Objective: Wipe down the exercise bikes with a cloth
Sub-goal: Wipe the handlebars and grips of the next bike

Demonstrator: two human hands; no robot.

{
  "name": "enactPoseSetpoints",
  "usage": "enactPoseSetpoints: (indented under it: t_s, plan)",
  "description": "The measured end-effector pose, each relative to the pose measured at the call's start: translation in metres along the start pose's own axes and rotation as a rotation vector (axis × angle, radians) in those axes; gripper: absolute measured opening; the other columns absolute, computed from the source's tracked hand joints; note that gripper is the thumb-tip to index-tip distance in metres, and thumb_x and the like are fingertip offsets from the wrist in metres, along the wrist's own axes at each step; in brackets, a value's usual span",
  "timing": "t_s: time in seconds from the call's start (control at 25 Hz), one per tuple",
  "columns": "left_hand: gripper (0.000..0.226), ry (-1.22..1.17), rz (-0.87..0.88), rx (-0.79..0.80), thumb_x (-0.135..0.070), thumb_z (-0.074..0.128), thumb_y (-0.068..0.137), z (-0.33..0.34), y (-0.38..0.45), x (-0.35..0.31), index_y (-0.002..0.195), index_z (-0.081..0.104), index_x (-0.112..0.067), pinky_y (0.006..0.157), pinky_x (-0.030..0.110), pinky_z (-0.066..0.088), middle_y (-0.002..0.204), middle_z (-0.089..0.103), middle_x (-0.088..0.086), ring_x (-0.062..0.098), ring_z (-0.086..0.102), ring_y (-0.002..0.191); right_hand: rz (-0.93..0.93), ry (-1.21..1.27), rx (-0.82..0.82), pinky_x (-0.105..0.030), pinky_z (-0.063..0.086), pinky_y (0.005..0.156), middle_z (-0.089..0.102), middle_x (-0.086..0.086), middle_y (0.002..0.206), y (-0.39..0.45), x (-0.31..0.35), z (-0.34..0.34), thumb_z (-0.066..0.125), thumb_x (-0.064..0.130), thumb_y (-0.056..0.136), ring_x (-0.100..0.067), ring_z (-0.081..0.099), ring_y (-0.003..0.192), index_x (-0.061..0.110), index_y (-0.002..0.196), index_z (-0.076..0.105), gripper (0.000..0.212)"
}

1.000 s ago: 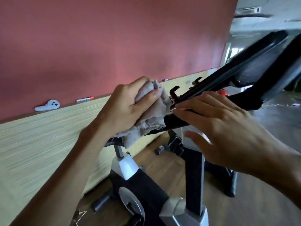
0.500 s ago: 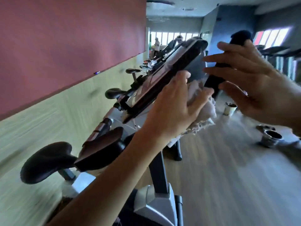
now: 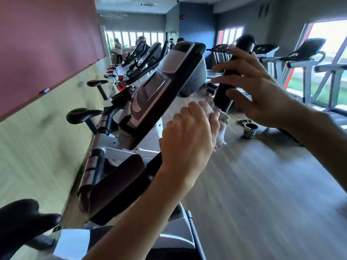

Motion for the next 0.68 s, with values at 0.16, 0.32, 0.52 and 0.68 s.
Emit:
enactPoseSetpoints:
  t_s: [0.16,0.32,0.52,0.68]
  plan:
    - [0.048,0.024,-0.002,0.011,-0.043,0.034,0.106,0.003,0.021,-0.017,0.098,0.063,-0.006,0.049,0.031,0.039,0.079,0.067,0.009,0.023,0.068,0.063,0.048,-0.033,-0.006,-0.063,0.023,0.118,0.053,-0.01,0.146,-0.001,0.007,0.003,0.046,0.014,0.104,-0.035,0.019,0.154,0.004,0.128,0.066,0.033]
    - [0.049,0.102,0.01,-0.04,-0.041,0.028,0.109,-0.001,-0.006,-0.005,0.104,0.061,-0.006,0.055,0.032,0.045,0.082,0.065,0.007,0.021,0.065,0.068,0.06,-0.114,-0.021,-0.057,0.019,0.123,0.051,-0.014,0.148,-0.005,0.014,0.005,0.045,0.008,0.101,-0.038,0.02,0.153,0.002,0.129,0.064,0.034]
    - [0.048,0.067,-0.078,-0.029,-0.037,0.026,0.106,-0.003,-0.003,-0.012,0.105,0.062,-0.004,0.057,0.033,0.045,0.086,0.067,0.009,0.023,0.066,0.071,0.132,-0.156,-0.001,-0.04,0.009,0.126,0.045,-0.014,0.153,-0.004,0.027,0.01,0.044,0.011,0.097,-0.039,0.011,0.155,0.004,0.127,0.066,0.037]
    - [0.044,0.093,-0.079,-0.061,-0.036,0.03,0.106,-0.004,-0.012,-0.003,0.103,0.062,-0.006,0.055,0.033,0.044,0.083,0.065,0.008,0.022,0.064,0.068,0.132,-0.147,0.022,-0.054,0.007,0.125,0.045,-0.011,0.153,-0.002,0.033,0.007,0.05,0.013,0.096,-0.039,0.008,0.155,0.013,0.121,0.071,0.033]
Point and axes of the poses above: each hand's wrist, its own y-axis towards the middle knuckle, its own z-axis out of the palm, x = y × z, the point moved 2 cm from there along y, towards the middle knuckle
